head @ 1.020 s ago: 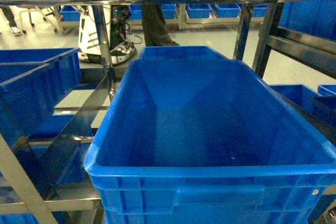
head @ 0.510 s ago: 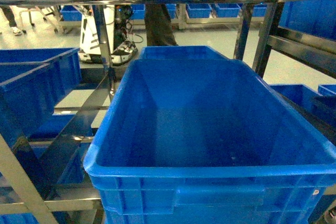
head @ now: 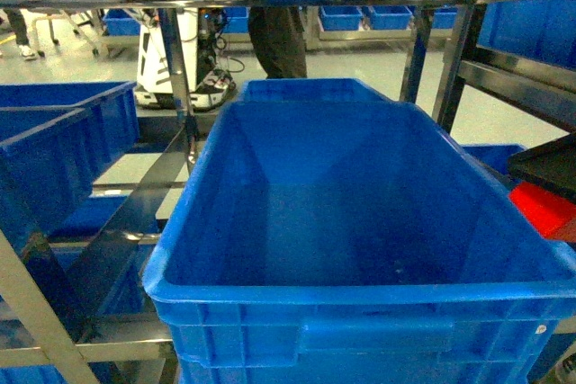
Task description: Pick red block from blue box to shelf
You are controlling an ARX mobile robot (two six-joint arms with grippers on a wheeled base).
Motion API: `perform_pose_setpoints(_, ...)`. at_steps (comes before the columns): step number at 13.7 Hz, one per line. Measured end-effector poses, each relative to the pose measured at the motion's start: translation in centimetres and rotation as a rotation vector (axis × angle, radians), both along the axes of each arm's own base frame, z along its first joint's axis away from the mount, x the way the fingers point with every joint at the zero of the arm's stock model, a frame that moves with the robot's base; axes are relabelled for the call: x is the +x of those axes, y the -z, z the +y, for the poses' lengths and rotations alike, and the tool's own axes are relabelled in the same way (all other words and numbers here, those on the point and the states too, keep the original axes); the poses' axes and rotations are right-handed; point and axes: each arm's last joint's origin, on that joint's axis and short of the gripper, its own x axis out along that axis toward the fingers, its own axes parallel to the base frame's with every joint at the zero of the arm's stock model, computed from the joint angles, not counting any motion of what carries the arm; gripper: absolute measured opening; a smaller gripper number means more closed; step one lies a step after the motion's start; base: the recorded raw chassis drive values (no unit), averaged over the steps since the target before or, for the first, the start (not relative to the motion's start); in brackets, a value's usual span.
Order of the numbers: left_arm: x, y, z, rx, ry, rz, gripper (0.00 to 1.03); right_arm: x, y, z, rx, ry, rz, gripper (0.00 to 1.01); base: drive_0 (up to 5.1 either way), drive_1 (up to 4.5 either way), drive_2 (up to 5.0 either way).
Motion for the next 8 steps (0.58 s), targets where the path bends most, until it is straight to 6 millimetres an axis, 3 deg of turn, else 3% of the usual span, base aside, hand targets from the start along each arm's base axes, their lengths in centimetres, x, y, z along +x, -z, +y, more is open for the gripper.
perform_pose_setpoints(5, 0.0, 0.0, 0.0, 0.0, 0.0, 0.0, 0.98, 3.4, 1.5, 1.8, -0.032, -0.025, 0.035, 0.28, 0.0, 0.0, 0.0)
perform_pose_setpoints(8, 0.0, 0.0, 0.0, 0.0, 0.0, 0.0, 0.98, 4.9, 3.5, 3.1, -0.051, -0.055, 0.091, 0.28, 0.0, 0.0, 0.0)
